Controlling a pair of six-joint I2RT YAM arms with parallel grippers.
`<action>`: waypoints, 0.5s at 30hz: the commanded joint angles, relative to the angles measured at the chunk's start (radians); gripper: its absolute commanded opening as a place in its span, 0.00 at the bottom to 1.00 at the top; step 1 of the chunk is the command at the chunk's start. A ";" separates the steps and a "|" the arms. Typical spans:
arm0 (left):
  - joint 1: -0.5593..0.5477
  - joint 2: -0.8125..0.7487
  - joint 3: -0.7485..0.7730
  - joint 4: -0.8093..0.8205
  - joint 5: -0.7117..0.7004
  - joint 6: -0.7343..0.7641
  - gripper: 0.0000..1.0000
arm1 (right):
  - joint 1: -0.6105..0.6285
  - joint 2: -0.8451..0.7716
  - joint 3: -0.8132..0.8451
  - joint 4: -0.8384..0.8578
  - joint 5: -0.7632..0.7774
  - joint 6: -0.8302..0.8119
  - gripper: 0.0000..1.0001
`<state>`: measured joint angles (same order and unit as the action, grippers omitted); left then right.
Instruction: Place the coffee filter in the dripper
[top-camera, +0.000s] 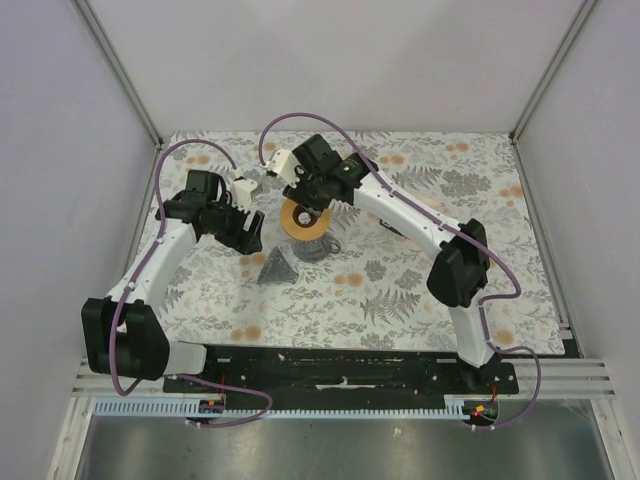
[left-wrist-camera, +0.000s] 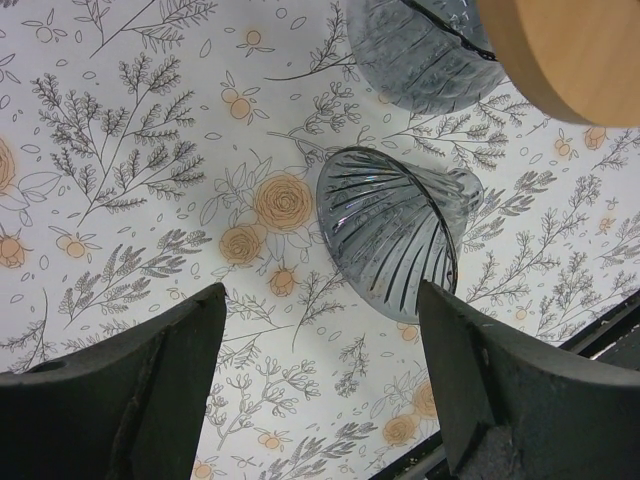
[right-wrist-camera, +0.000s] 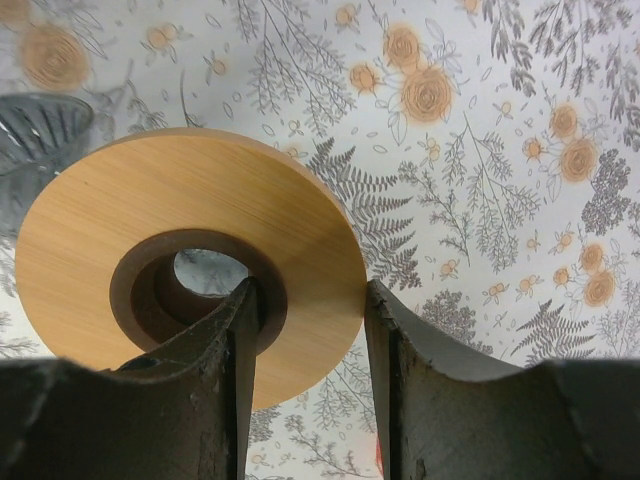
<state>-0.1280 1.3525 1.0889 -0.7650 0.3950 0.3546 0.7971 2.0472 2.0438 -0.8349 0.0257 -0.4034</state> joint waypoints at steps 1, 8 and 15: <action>0.005 -0.026 -0.006 0.033 -0.005 -0.026 0.83 | -0.012 0.040 0.113 -0.079 0.025 -0.066 0.00; 0.007 -0.023 -0.009 0.038 -0.005 -0.029 0.83 | -0.021 0.102 0.151 -0.139 -0.015 -0.069 0.00; 0.007 -0.019 -0.011 0.039 -0.011 -0.032 0.83 | -0.030 0.149 0.168 -0.144 -0.061 -0.066 0.00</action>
<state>-0.1257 1.3525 1.0832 -0.7525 0.3935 0.3477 0.7753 2.1643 2.1506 -0.9668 0.0170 -0.4618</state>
